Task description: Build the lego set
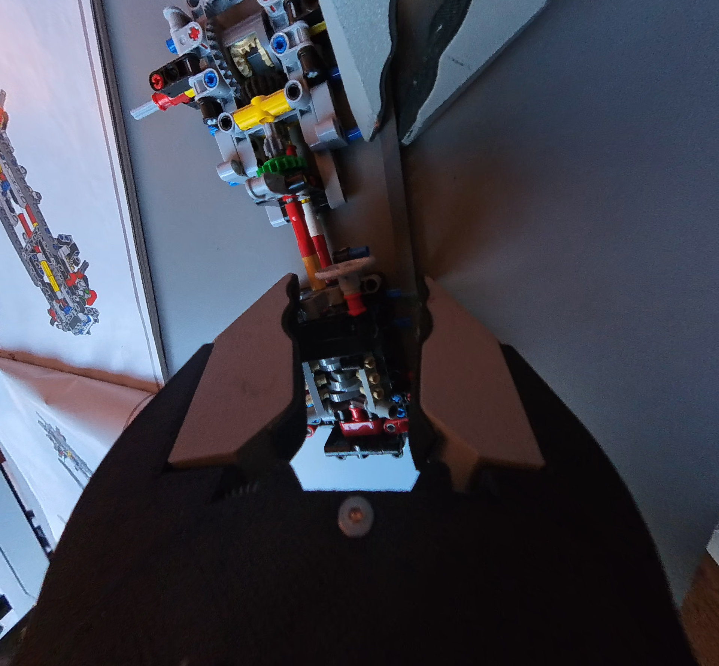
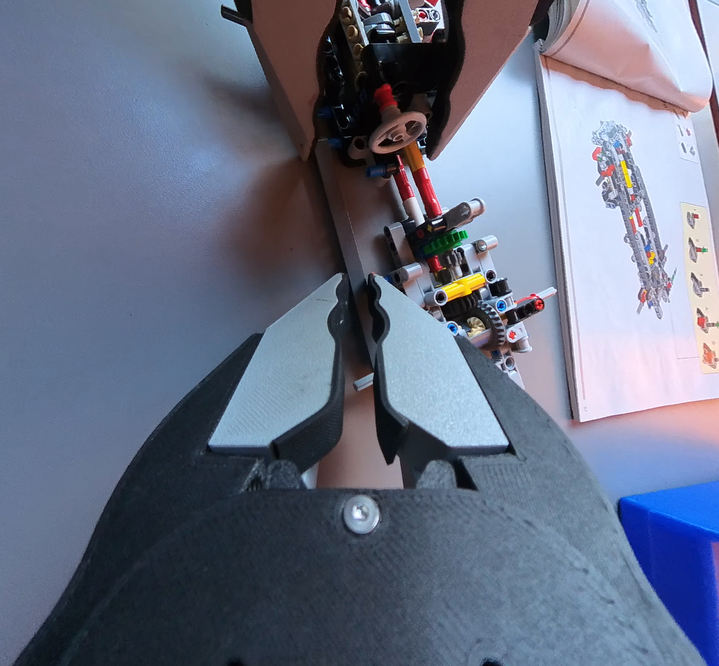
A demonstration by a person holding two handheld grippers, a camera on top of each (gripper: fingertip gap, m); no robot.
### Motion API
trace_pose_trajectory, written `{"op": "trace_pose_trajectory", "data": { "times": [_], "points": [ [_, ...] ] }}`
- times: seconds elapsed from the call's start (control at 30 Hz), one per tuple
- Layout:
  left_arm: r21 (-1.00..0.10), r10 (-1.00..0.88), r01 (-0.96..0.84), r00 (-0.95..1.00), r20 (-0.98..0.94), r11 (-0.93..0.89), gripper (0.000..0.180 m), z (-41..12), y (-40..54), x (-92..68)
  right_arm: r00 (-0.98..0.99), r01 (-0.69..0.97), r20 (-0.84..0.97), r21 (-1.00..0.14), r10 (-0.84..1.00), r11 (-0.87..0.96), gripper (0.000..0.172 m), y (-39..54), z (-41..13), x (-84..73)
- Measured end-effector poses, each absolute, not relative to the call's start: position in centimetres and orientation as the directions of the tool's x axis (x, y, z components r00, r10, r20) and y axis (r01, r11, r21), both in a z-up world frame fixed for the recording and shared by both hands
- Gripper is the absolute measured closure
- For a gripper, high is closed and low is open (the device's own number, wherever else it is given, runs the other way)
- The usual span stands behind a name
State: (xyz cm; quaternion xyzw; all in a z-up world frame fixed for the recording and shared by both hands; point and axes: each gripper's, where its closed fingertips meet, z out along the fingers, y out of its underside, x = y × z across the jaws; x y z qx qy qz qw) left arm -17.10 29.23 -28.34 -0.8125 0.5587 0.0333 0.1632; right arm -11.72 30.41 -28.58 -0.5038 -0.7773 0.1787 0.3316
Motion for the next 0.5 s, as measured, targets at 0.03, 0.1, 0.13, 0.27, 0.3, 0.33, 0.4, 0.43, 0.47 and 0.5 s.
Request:
{"op": "trace_pose_trajectory", "data": {
  "times": [0.03,0.1,0.13,0.27,0.3,0.33,0.4,0.43,0.47,0.5],
  "points": [
    [-0.221,-0.898,-0.92,0.372,-0.233,-0.324,0.122,-28.35,29.23,-17.11,-0.272,0.665,0.333,-0.613,0.903,0.427,0.165,30.41,-28.58,-11.72],
    [-0.209,-0.903,-0.923,0.366,-0.225,-0.323,0.122,-28.38,29.2,-17.1,-0.27,0.666,0.333,-0.613,0.903,0.425,0.165,30.41,-28.58,-11.73],
    [-0.204,-0.905,-0.924,0.366,-0.219,-0.324,0.122,-28.4,29.18,-17.09,-0.269,0.667,0.334,-0.612,0.903,0.425,0.165,30.42,-28.58,-11.75],
    [-0.2,-0.903,-0.92,0.377,-0.208,-0.338,0.124,-28.46,29.13,-17.1,-0.259,0.67,0.333,-0.614,0.907,0.416,0.165,30.45,-28.58,-11.8],
    [-0.199,-0.901,-0.918,0.381,-0.209,-0.342,0.124,-28.45,29.12,-17.11,-0.256,0.67,0.329,-0.617,0.909,0.412,0.165,30.44,-28.59,-11.82],
    [-0.197,-0.899,-0.918,0.383,-0.211,-0.345,0.124,-28.45,29.1,-17.11,-0.253,0.67,0.324,-0.621,0.912,0.407,0.165,30.42,-28.6,-11.85],
    [-0.191,-0.901,-0.924,0.37,-0.229,-0.331,0.129,-28.42,29.14,-17.18,-0.25,0.669,0.315,-0.628,0.916,0.399,0.164,30.35,-28.62,-11.91],
    [-0.188,-0.901,-0.926,0.366,-0.234,-0.327,0.129,-28.4,29.13,-17.17,-0.247,0.669,0.316,-0.628,0.916,0.397,0.164,30.34,-28.61,-11.94],
    [-0.188,-0.902,-0.928,0.36,-0.237,-0.321,0.13,-28.4,29.1,-17.13,-0.245,0.668,0.322,-0.627,0.914,0.4,0.164,30.38,-28.62,-11.99],
    [-0.191,-0.905,-0.932,0.348,-0.243,-0.307,0.131,-28.39,29.06,-17.06,-0.243,0.665,0.331,-0.628,0.912,0.405,0.164,30.42,-28.6,-12.05]
  ]
}}
